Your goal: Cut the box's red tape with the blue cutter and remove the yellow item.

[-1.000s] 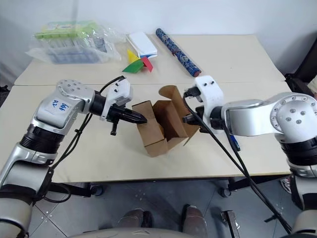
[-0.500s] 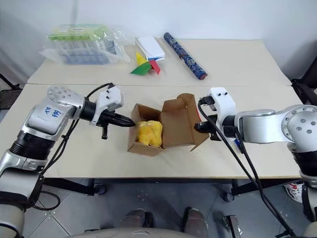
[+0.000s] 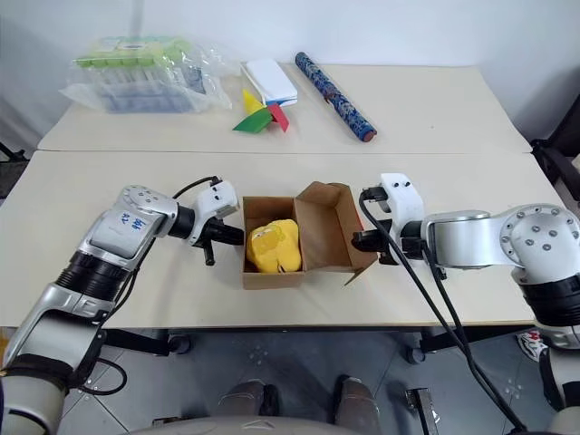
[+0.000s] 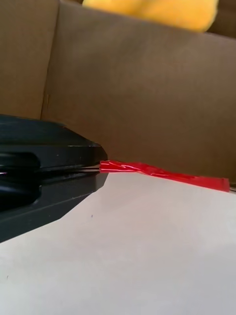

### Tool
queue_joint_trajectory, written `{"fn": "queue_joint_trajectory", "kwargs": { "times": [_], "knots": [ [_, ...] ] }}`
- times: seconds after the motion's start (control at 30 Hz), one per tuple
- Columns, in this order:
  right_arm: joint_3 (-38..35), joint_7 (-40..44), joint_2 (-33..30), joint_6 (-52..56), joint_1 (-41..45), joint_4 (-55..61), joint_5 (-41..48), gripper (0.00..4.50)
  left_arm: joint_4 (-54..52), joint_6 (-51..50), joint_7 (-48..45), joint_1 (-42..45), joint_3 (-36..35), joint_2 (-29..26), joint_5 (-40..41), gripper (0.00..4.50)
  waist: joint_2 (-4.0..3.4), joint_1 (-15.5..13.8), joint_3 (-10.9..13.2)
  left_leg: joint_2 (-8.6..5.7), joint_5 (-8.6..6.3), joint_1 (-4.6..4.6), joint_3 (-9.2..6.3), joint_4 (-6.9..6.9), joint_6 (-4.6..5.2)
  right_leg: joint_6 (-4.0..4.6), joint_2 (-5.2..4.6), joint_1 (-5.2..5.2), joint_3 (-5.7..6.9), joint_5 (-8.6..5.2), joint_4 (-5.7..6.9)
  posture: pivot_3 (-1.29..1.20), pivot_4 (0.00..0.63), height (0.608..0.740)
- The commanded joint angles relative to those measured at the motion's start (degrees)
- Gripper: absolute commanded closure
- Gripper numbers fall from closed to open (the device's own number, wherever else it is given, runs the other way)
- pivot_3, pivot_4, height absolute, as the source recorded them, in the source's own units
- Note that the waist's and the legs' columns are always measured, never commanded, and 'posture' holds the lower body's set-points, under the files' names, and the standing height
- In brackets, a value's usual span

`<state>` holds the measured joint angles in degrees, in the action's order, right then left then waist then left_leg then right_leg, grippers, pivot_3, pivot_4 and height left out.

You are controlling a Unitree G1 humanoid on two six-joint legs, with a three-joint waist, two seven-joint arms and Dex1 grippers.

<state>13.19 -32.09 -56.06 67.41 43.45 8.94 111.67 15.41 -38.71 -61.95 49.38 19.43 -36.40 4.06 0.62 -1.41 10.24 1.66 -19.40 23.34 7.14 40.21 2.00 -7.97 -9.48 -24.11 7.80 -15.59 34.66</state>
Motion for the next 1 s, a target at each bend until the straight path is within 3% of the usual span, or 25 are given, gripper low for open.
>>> {"fn": "queue_joint_trajectory", "kwargs": {
  "times": [0.03, 0.3, 0.5, 0.6, 0.93, 1.0],
  "knots": [
    [-0.8, 0.1, 1.2, -0.6, 0.2, 2.1, 1.3, 4.48, 0.4, 1.7, 0.3, 2.0, -0.9, 1.1, -0.4, 4.5, 0.0, 0.0, 0.0, -0.01, 0.0, 0.0, 0.0, 0.0, 0.0, 0.0, 0.0, 0.0, 0.0, 0.0, 0.0, 0.0, 0.15, 0.74],
    [0.3, -1.2, 2.1, -1.0, -2.5, 1.6, 1.2, 4.48, 3.6, 4.2, 0.4, 2.7, -0.3, 2.8, -1.8, 4.5, 0.0, -0.1, 0.0, -0.01, 0.0, 0.0, 0.14, 0.0, 0.0, 0.0, 0.0, 0.0, 0.0, 0.0, 0.01, 0.0, 0.15, 0.74],
    [-1.3, 4.5, 1.7, 1.3, -2.5, 4.5, -12.4, 4.48, 4.8, 5.2, -0.5, 2.2, -0.7, 1.9, -2.7, 4.5, 0.0, 0.0, 0.0, -0.01, 0.0, -0.02, 0.16, 0.01, 0.0, 0.0, 0.0, 0.0, -0.02, 0.0, 0.02, 0.0, 0.15, 0.74],
    [-1.9, 9.0, 1.2, 3.1, -2.8, 6.3, -16.4, 3.87, 4.8, 5.5, -0.8, 1.5, -1.0, 1.1, -2.9, 4.5, 0.0, 0.1, 0.0, 0.0, 0.0, -0.03, 0.16, 0.0, 0.0, 0.0, 0.0, 0.0, -0.01, 0.0, 0.03, 0.0, 0.15, 0.74],
    [-7.0, 23.4, -1.5, 4.7, -0.7, 13.0, -31.0, 0.37, 4.8, 5.6, -0.4, -1.6, -3.2, -2.3, -2.9, 4.5, -0.01, 0.5, 0.0, -0.02, -0.01, -0.06, 0.15, -0.05, -0.02, 0.0, 0.05, -0.1, -0.07, 0.0, 0.08, 0.0, 0.15, 0.74],
    [-8.1, 25.6, -1.8, 5.0, -0.8, 13.7, -32.9, 0.04, 4.5, 5.8, -0.5, -2.3, -3.5, -2.7, -3.1, 4.5, -0.01, 0.6, 0.0, -0.02, 0.0, -0.06, 0.16, -0.05, -0.04, 0.0, 0.07, -0.12, -0.08, 0.0, 0.12, 0.0, 0.15, 0.74]
  ]
}}
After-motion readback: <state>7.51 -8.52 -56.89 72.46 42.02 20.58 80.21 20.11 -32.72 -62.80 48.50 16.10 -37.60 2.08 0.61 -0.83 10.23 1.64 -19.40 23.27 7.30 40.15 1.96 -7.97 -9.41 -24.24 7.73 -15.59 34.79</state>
